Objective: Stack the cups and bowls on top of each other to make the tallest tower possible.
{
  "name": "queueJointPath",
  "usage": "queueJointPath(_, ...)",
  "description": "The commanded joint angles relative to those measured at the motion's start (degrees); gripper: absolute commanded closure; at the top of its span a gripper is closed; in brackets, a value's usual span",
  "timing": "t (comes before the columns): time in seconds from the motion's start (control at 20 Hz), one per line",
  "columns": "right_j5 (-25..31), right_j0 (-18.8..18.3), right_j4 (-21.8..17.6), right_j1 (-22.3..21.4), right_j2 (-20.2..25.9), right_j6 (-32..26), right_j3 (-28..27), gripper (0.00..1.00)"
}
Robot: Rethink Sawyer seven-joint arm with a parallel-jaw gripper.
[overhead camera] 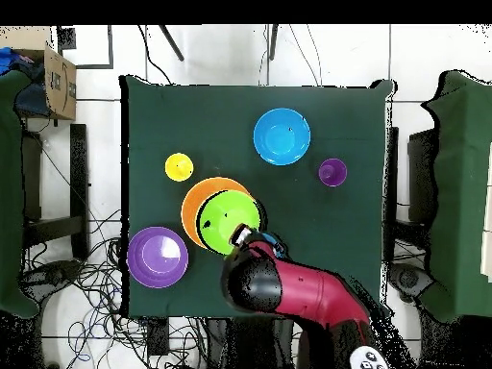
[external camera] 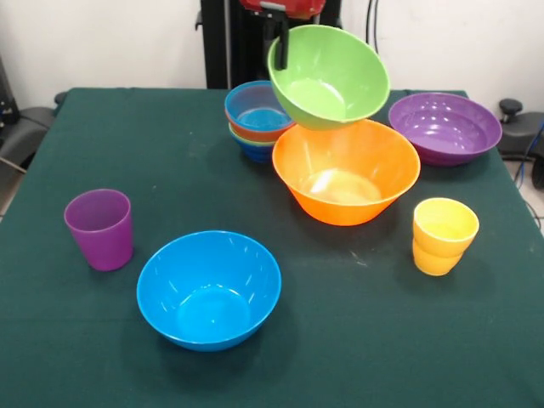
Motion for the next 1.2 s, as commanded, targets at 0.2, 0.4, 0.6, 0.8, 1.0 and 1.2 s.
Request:
queueJointPath(0.2,-0.3,-5.1,-7.0,1.1,7.2,-2.1,5.8,1.00)
queueJointPath(0.4,-0.3,-7.3,-8.5,1.2,8.4,-2.1,6.6,1.00)
queueJointPath(0.6,-0.3,-8.7,-9.9,1.6,9.3,-1.8,6.9,1.00)
queueJointPath(0.8,-1.0,-9.2,-11.2,2.7,9.5,-1.1,6.7,1.00)
queueJointPath(1.0,-1.2,-10.2,-12.3,3.3,10.0,-1.0,6.4,1.00)
queueJointPath(1.2,-1.3,-11.5,-13.6,4.0,10.6,-1.2,6.2,1.00)
